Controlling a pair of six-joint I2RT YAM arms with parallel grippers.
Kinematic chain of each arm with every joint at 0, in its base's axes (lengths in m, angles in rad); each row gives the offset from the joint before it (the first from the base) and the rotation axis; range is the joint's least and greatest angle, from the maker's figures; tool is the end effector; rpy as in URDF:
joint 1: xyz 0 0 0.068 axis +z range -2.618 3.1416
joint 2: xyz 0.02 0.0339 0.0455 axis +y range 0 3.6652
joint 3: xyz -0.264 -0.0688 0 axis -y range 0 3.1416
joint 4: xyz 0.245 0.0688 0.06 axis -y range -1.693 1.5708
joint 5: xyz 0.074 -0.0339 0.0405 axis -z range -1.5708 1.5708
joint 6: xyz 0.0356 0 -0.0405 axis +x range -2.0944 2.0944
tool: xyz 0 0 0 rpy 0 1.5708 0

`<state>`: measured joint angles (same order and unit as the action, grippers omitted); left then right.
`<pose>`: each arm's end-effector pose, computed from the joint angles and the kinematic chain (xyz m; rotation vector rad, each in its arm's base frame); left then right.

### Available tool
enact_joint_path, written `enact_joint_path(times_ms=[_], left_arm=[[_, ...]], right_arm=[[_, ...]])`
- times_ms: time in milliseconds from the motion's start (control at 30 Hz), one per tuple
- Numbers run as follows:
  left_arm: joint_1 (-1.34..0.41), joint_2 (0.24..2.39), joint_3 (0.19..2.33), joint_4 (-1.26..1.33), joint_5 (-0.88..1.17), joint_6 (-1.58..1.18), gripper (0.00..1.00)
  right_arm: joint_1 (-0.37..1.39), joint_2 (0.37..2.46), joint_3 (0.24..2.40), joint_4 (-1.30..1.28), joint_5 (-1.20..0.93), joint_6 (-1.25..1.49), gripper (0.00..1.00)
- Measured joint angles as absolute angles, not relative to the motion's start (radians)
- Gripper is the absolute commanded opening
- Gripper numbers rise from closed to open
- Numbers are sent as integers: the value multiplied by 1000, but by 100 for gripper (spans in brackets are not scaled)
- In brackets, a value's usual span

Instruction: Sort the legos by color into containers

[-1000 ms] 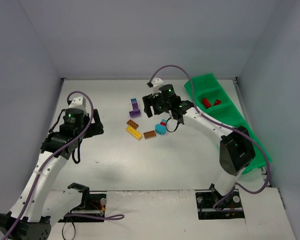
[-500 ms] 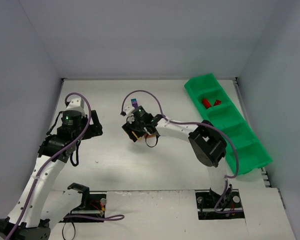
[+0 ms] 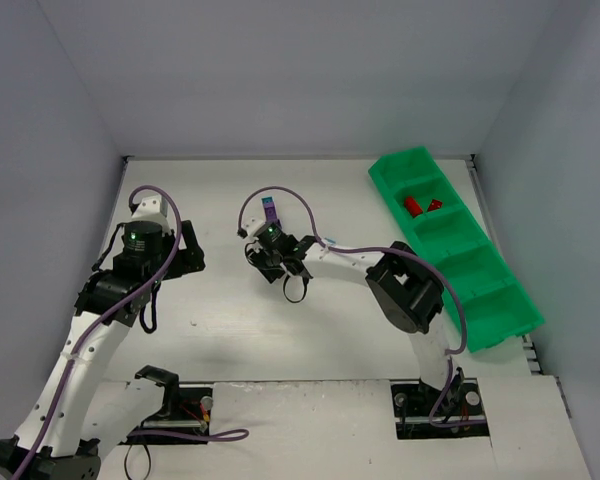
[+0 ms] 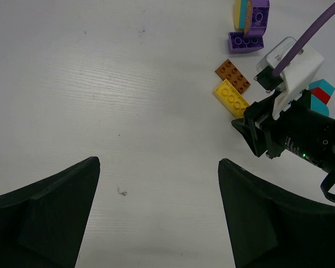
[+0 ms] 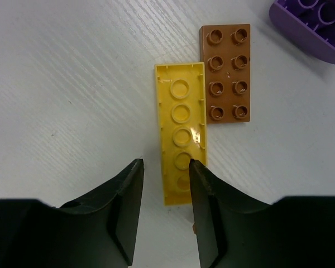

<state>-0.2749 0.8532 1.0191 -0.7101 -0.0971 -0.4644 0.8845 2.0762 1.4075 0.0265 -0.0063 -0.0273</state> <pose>0.1662 -0.0433 0.3554 -0.2596 2.1147 -0.3372 0.2945 0.3599 0.1740 -0.9962 2.0236 0.4759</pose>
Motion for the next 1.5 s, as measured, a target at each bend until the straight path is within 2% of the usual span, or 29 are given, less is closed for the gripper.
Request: enact_joint_path(times_ms=[200,267,367,900,1000,1067,1167,1200,1267,1500], left_arm=[[-275,853,1019,-710,-97,-464,80],[-275,853,1019,-710,-97,-464,80],[-275,853,1019,-710,-97,-464,80],[-275,853,1019,-710,-97,-457,80],[-275,852,1019,-710,-97,-456,80],[-275,852,1019,-710,-97,-455,80],[-275,852,1019,-710,-98,-454,80],[-275,852,1019,-710,-98,-453,80],[-275,852,1019,-710,-98,-453,80],[-275,863,1019,-709,-97,-453,80]], right_arm=[[886,2073,1407,28,-3,-28,43],[889,2067,1407,28,-1,-31,51],[891,2051,1407,28,10,-47,56],[863,2071,1415,37,-6,-88,54],[858,2091,1417,36,-31,-89,50],[856,2099,1418,37,-46,-89,43],[856,2106,1426,39,-69,-87,23],[856,2106,1426,38,-75,-86,11],[856,2106,1426,38,-80,-84,2],[839,2061,1397,38,-40,-26,0]])
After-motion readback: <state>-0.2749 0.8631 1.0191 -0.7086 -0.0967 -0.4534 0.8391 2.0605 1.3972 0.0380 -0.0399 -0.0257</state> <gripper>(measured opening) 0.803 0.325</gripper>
